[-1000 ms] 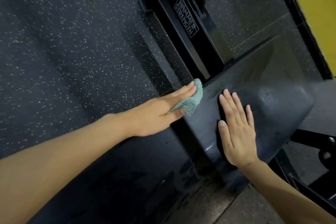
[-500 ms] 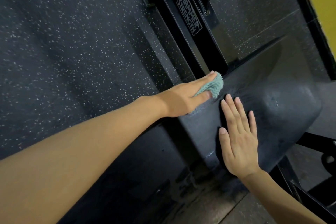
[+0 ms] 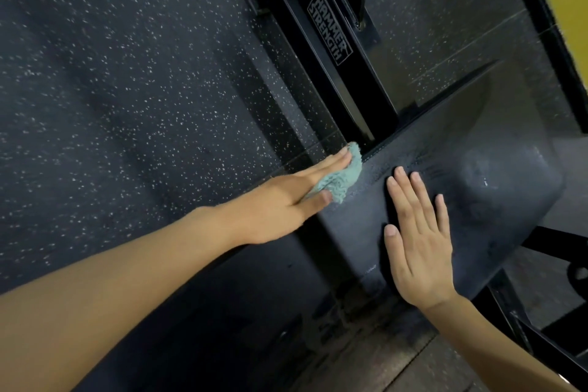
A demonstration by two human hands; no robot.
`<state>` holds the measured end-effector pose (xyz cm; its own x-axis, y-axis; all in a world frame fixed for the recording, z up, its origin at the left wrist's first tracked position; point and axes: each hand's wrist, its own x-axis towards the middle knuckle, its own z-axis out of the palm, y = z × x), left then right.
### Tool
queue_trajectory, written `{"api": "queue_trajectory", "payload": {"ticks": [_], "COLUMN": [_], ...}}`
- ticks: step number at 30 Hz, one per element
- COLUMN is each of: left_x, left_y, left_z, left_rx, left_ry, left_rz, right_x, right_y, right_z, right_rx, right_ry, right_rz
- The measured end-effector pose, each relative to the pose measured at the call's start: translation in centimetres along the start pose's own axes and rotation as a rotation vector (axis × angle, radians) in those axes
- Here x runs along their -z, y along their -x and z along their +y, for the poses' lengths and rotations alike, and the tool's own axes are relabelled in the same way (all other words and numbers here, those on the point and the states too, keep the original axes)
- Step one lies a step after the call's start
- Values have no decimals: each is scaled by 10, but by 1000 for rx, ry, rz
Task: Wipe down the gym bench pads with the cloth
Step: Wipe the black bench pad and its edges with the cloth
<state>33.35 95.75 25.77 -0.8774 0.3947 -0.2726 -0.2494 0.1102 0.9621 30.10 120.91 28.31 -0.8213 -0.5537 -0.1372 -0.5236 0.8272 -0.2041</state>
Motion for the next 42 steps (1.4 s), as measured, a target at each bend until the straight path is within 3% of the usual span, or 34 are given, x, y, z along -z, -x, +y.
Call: {"api": "queue_trajectory", "payload": {"ticks": [7,20,30,42], "left_x": [1,-8,-4,0], "left_y": [41,-30,10,72], "left_z": [-8,13,2,0], "left_rx": [45,31,-67,62], "left_ry": [-26,-210,-387,-423], "left_rz": [-17,-10,13,-38], "right_x": [0,0,2,-11], "right_y": [0,0,1,18], "right_z": [0,1,1,-51], "right_rx": [-7,-1,-9,-112], "right_ry": [0,-3,12,10], "right_rz": [-1,3,-52,-56]}}
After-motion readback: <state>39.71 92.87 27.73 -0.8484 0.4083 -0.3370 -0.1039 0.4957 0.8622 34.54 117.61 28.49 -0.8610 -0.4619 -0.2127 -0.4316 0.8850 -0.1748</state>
